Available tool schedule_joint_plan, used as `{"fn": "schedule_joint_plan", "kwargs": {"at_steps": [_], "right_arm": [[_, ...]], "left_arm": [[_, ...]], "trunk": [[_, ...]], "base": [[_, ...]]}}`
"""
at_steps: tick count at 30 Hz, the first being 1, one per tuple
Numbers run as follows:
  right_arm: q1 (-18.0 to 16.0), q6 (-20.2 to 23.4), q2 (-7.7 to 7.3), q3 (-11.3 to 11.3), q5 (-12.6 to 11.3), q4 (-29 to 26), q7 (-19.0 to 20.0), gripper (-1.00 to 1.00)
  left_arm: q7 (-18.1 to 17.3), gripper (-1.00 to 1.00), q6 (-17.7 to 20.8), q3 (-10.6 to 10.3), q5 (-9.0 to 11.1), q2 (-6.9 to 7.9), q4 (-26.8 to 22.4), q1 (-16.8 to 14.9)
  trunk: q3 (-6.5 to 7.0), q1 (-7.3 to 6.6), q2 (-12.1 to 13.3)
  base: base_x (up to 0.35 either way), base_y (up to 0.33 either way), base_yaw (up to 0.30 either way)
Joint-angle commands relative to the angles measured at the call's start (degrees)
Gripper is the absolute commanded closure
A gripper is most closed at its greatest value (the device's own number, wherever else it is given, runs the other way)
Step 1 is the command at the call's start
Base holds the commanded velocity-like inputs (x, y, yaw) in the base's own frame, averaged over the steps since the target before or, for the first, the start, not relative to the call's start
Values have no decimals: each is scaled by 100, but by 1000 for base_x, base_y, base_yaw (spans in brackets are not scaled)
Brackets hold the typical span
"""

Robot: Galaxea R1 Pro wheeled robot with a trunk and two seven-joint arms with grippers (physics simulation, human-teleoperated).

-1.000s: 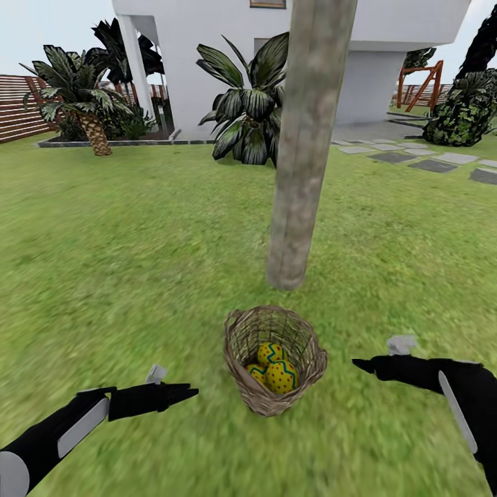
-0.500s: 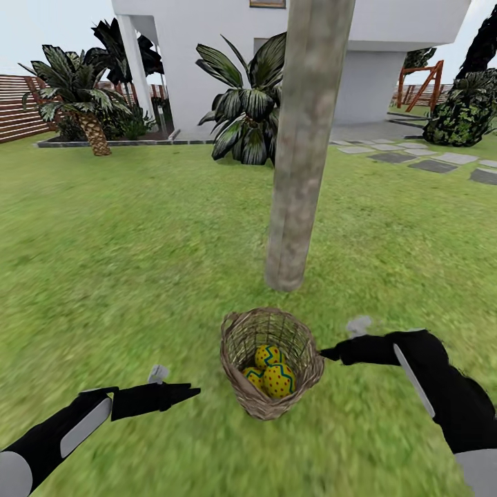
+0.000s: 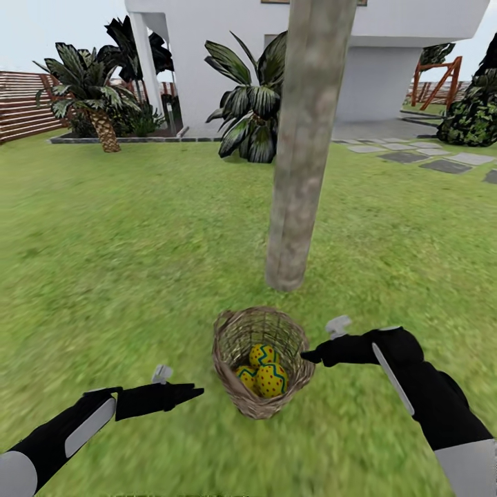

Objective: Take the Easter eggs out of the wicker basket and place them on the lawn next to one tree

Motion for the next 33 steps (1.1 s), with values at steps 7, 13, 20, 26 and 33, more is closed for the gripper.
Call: {"fn": "schedule_joint_plan", "kwargs": {"at_steps": [7,13,20,26,33], "right_arm": [[0,-3,153,88,10,0,0,-100],[0,-10,171,96,10,0,0,-100],[0,-20,244,307,10,0,0,-100],[0,-20,404,338,34,8,-8,-100],[0,-20,414,338,42,9,-9,-100]], "left_arm": [[7,-100,5,0,0,-1,1,0],[7,-100,2,-6,0,5,1,0],[-2,-100,8,-14,16,38,2,0],[-2,-100,1,-19,15,60,122,0],[-2,-100,0,-26,1,60,132,0]], "trunk": [[-49,0,0],[-90,0,0],[-139,0,0],[-181,0,0],[-231,0,0]], "base": [[0,-273,196],[43,-219,194],[12,-24,190],[1,-2,187],[162,-139,182]]}}
